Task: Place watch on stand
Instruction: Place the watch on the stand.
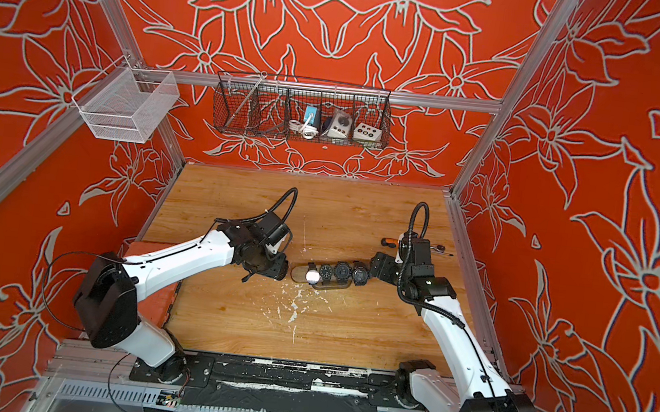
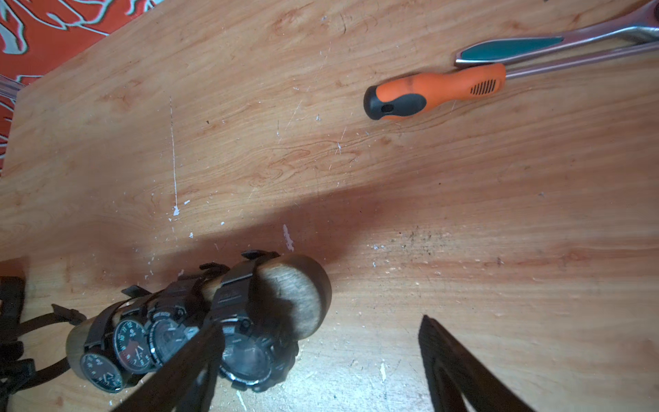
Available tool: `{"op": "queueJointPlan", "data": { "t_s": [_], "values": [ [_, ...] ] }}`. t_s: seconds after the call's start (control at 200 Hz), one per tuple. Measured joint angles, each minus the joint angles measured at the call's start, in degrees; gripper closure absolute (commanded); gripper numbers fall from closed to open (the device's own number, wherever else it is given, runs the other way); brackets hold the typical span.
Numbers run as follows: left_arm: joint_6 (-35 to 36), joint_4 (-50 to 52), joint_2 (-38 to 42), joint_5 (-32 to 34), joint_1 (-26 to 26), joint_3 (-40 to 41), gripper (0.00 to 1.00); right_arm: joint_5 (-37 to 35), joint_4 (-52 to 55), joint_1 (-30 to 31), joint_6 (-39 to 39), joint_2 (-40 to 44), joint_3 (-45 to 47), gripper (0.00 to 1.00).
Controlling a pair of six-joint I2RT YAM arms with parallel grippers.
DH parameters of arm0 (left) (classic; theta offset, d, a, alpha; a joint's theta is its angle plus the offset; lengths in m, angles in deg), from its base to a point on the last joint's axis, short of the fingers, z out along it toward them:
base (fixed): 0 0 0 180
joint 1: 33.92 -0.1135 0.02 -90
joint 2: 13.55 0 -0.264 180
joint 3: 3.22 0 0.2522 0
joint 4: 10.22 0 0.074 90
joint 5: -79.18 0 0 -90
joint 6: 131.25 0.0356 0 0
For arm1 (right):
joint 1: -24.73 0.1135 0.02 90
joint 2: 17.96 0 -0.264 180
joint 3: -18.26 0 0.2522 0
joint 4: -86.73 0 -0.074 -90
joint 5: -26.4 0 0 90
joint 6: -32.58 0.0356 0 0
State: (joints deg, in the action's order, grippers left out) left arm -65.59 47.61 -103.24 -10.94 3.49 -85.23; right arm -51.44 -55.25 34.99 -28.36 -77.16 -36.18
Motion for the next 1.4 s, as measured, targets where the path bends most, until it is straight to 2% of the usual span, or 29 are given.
{"op": "queueJointPlan", "data": {
  "t_s": [0.1,0.17,0.25,0.605,0.911,1.166,1.271,1.401],
  "values": [
    [0.0,0.2,-1.3,-0.3,0.8,-1.3,0.71,2.0,-1.7,-1.4,0.2,-0.9,0.6,0.11],
    [0.0,0.3,-2.3,-0.7,1.3,-2.4,0.71,3.0,-2.7,-1.8,0.2,-1.6,0.7,0.02],
    [0.0,0.4,-3.5,-1.2,1.9,-3.7,0.70,3.3,-3.7,-1.9,-0.1,-1.7,1.2,0.02],
    [0.0,0.8,-7.3,-2.2,3.8,-7.1,0.68,4.8,-6.6,-2.0,-0.9,-2.9,2.3,0.08],
    [0.0,1.0,-8.2,-3.2,4.8,-7.8,0.60,8.2,-10.2,-2.0,-0.1,-5.7,3.3,0.13],
    [-0.2,0.6,-8.7,-5.0,5.4,-8.2,0.49,9.7,-12.0,-1.2,0.3,-6.3,4.1,0.16],
    [-0.2,0.2,-8.7,-6.1,5.5,-8.2,0.49,9.8,-12.3,-1.1,0.3,-6.3,4.3,0.16],
    [-0.3,0.0,-8.7,-6.8,5.6,-8.2,0.54,9.8,-12.3,-0.9,0.3,-6.3,4.3,0.16]
  ]
}}
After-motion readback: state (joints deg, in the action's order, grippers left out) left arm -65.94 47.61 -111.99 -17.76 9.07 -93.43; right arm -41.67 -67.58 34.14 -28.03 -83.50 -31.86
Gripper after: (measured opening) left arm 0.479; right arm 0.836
